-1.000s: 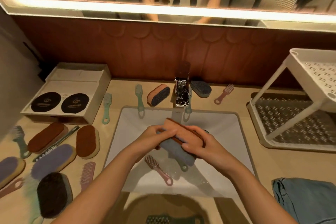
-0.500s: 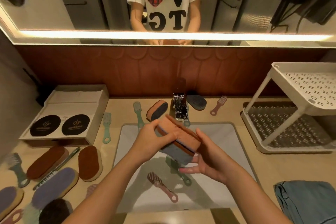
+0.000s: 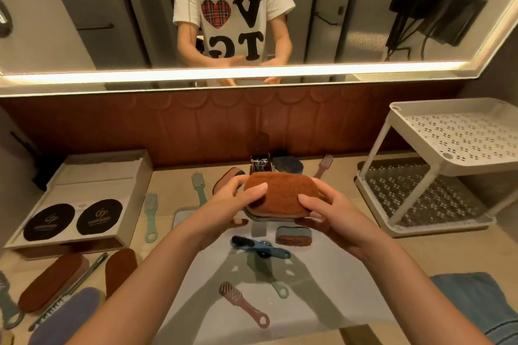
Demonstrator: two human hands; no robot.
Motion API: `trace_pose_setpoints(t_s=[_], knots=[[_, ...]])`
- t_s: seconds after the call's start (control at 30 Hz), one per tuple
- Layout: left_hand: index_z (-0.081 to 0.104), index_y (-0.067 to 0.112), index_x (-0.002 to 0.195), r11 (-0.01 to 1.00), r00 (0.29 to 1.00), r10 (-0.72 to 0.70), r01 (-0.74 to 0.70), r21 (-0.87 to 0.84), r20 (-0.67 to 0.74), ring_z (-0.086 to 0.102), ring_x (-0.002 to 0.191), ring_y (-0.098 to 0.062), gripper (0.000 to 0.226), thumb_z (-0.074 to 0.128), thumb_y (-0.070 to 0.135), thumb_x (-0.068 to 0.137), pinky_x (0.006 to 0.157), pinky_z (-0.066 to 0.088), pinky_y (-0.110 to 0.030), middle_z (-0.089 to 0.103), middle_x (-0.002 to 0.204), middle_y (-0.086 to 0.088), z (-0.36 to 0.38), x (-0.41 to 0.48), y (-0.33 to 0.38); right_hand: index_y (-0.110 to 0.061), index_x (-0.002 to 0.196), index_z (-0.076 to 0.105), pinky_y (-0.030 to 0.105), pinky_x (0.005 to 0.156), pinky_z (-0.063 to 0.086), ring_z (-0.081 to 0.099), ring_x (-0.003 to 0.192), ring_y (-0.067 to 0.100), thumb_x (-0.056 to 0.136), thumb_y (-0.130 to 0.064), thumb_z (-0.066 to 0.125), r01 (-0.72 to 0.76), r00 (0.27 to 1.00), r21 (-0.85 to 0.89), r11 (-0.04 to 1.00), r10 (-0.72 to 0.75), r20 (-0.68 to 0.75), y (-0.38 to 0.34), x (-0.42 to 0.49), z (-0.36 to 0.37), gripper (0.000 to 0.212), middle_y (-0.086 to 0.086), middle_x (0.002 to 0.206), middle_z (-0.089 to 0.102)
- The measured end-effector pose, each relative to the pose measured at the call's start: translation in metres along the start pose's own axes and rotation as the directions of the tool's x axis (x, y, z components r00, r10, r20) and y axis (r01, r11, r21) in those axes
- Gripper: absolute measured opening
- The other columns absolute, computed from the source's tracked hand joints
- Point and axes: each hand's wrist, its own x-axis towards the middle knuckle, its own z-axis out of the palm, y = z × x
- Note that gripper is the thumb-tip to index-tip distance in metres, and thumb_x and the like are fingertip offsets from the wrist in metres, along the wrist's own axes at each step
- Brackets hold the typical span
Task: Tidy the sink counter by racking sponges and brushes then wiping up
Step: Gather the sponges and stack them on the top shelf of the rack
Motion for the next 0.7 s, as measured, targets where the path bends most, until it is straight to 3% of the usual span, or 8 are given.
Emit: trace_pose_setpoints(t_s=[0.13, 0.27, 0.37, 0.47, 0.6, 0.7], knots=[[0.055, 0.021, 0.118, 0.991, 0.992, 0.116, -0.112, 0.066, -0.058, 0.063, 0.104, -0.014, 0.072, 0.078, 0.050, 0.057, 0.088, 0.054, -0.030, 0.065, 0.114, -0.001, 0.019, 0.008, 0.024, -0.028, 0.124, 0.054, 0.030, 0.084, 0.055, 0.058, 0.111, 0.018, 0.075, -0.017, 0.069, 0.129, 0.992, -0.063, 0.990, -0.129, 0.007, -0.019, -0.006, -0.026, 0.052, 0.004, 0.122, 0.056], [0.056, 0.020, 0.114, 0.938, 0.943, 0.308, -0.279, 0.206, -0.127, 0.063, 0.095, -0.011, 0.050, 0.078, 0.033, 0.070, 0.067, 0.052, -0.015, 0.064, 0.107, 0.000, 0.039, 0.016, 0.049, -0.027, 0.130, 0.049, 0.024, 0.082, 0.056, 0.059, 0.108, 0.015, 0.072, -0.015, 0.069, 0.151, 0.989, -0.052, 0.987, -0.150, 0.009, -0.040, -0.011, -0.051, 0.062, -0.002, 0.117, 0.059], [0.053, 0.026, 0.116, 0.845, 0.880, 0.458, -0.385, 0.370, -0.129, 0.061, 0.097, -0.009, 0.066, 0.079, 0.047, 0.060, 0.073, 0.054, -0.019, 0.061, 0.107, 0.007, 0.055, 0.025, 0.066, -0.035, 0.128, 0.048, 0.029, 0.086, 0.055, 0.060, 0.108, 0.017, 0.074, -0.026, 0.066, 0.121, 0.991, -0.103, 0.987, -0.115, 0.063, -0.059, -0.014, -0.074, 0.058, -0.004, 0.121, 0.057], [0.049, 0.029, 0.118, 0.772, 0.830, 0.553, -0.482, 0.415, -0.064, 0.060, 0.100, -0.005, 0.070, 0.075, 0.051, 0.056, 0.080, 0.052, -0.018, 0.060, 0.109, 0.010, 0.080, 0.038, 0.086, -0.035, 0.118, 0.059, 0.041, 0.088, 0.054, 0.064, 0.106, 0.022, 0.087, -0.038, 0.054, 0.048, 0.995, -0.029, 0.998, -0.045, 0.095, -0.083, -0.014, -0.104, 0.032, 0.001, 0.118, 0.064], [0.047, 0.029, 0.121, 0.706, 0.780, 0.626, -0.556, 0.439, -0.020, 0.057, 0.109, -0.006, 0.070, 0.076, 0.046, 0.060, 0.091, 0.049, -0.022, 0.058, 0.115, 0.010, 0.111, 0.059, 0.107, -0.032, 0.106, 0.066, 0.030, 0.065, 0.057, 0.065, 0.098, 0.020, 0.090, -0.034, 0.053, 0.117, 0.993, -0.064, 0.991, -0.118, -0.006, -0.108, -0.011, -0.139, 0.021, 0.003, 0.110, 0.066], [0.042, 0.035, 0.122, 0.649, 0.753, 0.657, -0.550, 0.526, -0.023, 0.050, 0.112, 0.000, 0.071, 0.070, 0.054, 0.059, 0.092, 0.045, -0.017, 0.052, 0.120, 0.014, 0.131, 0.079, 0.122, -0.031, 0.110, 0.062, 0.032, 0.068, 0.058, 0.063, 0.100, 0.021, 0.083, -0.033, 0.061, 0.183, 0.978, -0.066, 0.981, -0.189, -0.090, -0.124, -0.006, -0.171, 0.028, 0.004, 0.114, 0.059]])
